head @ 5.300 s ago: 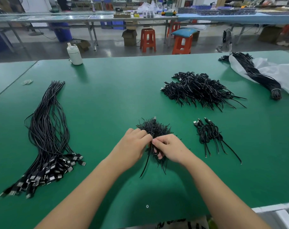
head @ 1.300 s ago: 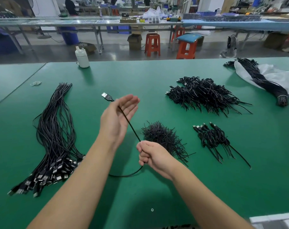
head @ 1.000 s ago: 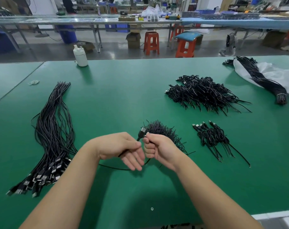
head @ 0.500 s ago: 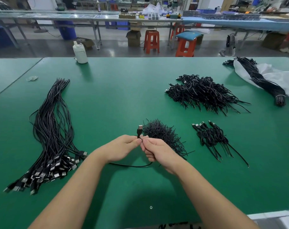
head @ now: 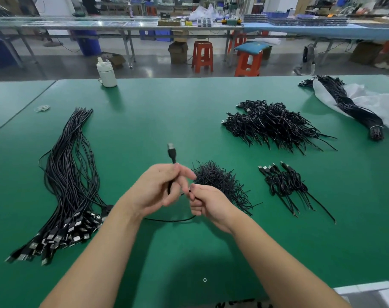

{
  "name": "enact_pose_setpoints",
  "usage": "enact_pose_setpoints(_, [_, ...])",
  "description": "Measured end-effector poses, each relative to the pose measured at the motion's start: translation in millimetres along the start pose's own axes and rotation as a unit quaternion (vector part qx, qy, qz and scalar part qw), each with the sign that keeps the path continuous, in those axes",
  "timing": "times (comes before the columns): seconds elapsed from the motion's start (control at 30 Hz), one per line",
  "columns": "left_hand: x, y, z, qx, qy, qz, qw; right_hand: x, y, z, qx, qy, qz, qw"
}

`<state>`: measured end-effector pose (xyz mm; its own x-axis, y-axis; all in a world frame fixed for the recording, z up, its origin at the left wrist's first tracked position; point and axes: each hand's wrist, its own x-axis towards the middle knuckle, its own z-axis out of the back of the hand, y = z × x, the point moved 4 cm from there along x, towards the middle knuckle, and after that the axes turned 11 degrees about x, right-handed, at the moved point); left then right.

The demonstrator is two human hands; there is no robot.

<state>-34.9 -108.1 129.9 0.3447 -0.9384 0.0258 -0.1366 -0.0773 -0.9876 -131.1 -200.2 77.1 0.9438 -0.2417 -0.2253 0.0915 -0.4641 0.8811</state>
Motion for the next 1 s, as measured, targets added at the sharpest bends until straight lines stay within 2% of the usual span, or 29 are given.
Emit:
enact_pose_setpoints(0.07, [-9,-1,-2,0.095,0.123,0.043,0.987,1,3,3,-0.011,-0.006,0.006,1.000])
enact_pose_setpoints(0.13, [-17,0,-4,0.200,0.204,0.110,0.952,0,6,6,-0.013,-0.006,0.012,1.000])
enact_pose_setpoints(0.2, [-21,6,-6,0.285,0.196,0.187,0.919,0,9,9,0.010,-0.007,0.009,1.000])
enact_pose_setpoints(0.23, [-20,11,-7,0.311,0.156,0.212,0.913,0,11,10,0.022,-0.009,0.009,1.000])
enact_pose_setpoints(0.3, [-15,21,-7,0.323,0.027,0.215,0.921,-1,13,9,0.034,-0.009,0.014,0.999])
enact_pose_setpoints(0.4, [-6,25,-3,0.250,-0.171,0.137,0.943,-3,13,5,0.025,0.005,0.025,0.999])
enact_pose_setpoints(0.47, [-1,25,0,0.098,-0.264,0.079,0.956,-4,9,0,-0.020,0.022,0.020,0.999])
enact_pose_setpoints(0.53, [5,21,4,-0.091,-0.291,0.035,0.952,-5,1,-6,-0.067,0.034,0.006,0.997])
enact_pose_setpoints(0.57, [8,17,5,-0.164,-0.285,0.018,0.944,-5,-4,-8,-0.082,0.034,0.000,0.996])
enact_pose_setpoints(0.63, [11,6,7,-0.228,-0.261,0.002,0.938,-4,-9,-8,-0.089,0.025,-0.007,0.996])
enact_pose_setpoints(0.7, [9,-4,7,-0.207,-0.214,-0.002,0.955,-3,-8,-4,-0.052,0.015,-0.017,0.998])
enact_pose_setpoints(0.73, [7,-8,6,-0.179,-0.167,-0.002,0.970,-2,-5,-1,-0.025,0.011,-0.023,0.999])
enact_pose_setpoints(0.8, [-2,-13,2,-0.060,-0.016,0.016,0.998,-1,3,5,0.018,0.005,-0.036,0.999])
enact_pose_setpoints(0.83, [-8,-12,-1,0.030,0.065,0.039,0.997,0,8,8,0.031,0.001,-0.039,0.999])
enact_pose_setpoints(0.87, [-13,-8,-2,0.127,0.127,0.066,0.981,0,12,11,0.039,-0.001,-0.041,0.998])
enact_pose_setpoints(0.9, [-16,-3,-2,0.212,0.158,0.096,0.960,0,15,13,0.040,-0.003,-0.041,0.998])
enact_pose_setpoints(0.93, [-16,1,-2,0.274,0.154,0.123,0.941,0,17,14,0.035,-0.004,-0.041,0.999])
enact_pose_setpoints(1.0, [-12,8,-4,0.349,0.081,0.165,0.919,0,19,12,0.022,0.003,-0.036,0.999])
